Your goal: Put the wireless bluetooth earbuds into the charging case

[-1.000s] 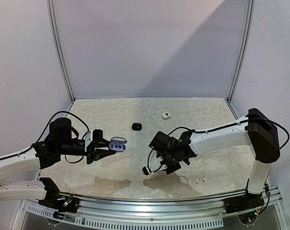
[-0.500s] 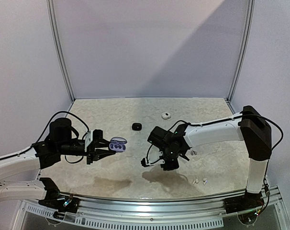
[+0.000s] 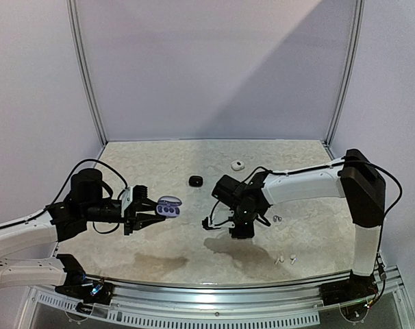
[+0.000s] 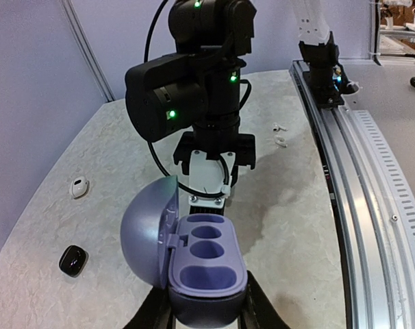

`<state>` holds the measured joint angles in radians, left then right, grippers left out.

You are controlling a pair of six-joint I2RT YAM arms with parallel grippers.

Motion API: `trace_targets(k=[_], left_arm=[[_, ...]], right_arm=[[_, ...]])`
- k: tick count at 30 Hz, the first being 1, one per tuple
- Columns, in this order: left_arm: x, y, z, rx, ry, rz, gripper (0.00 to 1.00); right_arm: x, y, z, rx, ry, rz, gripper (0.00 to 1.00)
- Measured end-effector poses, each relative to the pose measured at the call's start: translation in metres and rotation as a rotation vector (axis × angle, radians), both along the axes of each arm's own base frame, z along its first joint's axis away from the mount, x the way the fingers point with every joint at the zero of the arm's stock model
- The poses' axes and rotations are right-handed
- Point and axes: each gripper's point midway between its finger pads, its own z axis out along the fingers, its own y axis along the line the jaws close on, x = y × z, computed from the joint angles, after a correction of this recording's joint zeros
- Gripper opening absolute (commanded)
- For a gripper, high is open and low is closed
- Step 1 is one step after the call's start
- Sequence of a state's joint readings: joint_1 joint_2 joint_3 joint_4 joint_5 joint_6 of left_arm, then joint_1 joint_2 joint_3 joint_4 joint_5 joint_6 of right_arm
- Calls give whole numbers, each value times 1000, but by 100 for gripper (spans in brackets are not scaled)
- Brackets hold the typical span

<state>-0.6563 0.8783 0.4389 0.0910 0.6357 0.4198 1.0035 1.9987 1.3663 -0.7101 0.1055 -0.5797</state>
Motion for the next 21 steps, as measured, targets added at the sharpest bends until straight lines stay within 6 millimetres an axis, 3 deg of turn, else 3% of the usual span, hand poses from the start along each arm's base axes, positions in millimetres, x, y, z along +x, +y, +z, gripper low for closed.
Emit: trace_targets(k=[7,15,18,21], left_arm=[[0,0,0,1,-2,-1,0],[0,0,0,2,-5,-2,0],[0,0,-1,4,-4,-2,0],[0,0,-1,4,-4,-2,0]], right_arm=[[5,7,10,45,29,-45,19],[26,20,34,157,52,-149,26],[33,12,41,207,106,-258,31],[41,-10,45,247,149,-415,35]])
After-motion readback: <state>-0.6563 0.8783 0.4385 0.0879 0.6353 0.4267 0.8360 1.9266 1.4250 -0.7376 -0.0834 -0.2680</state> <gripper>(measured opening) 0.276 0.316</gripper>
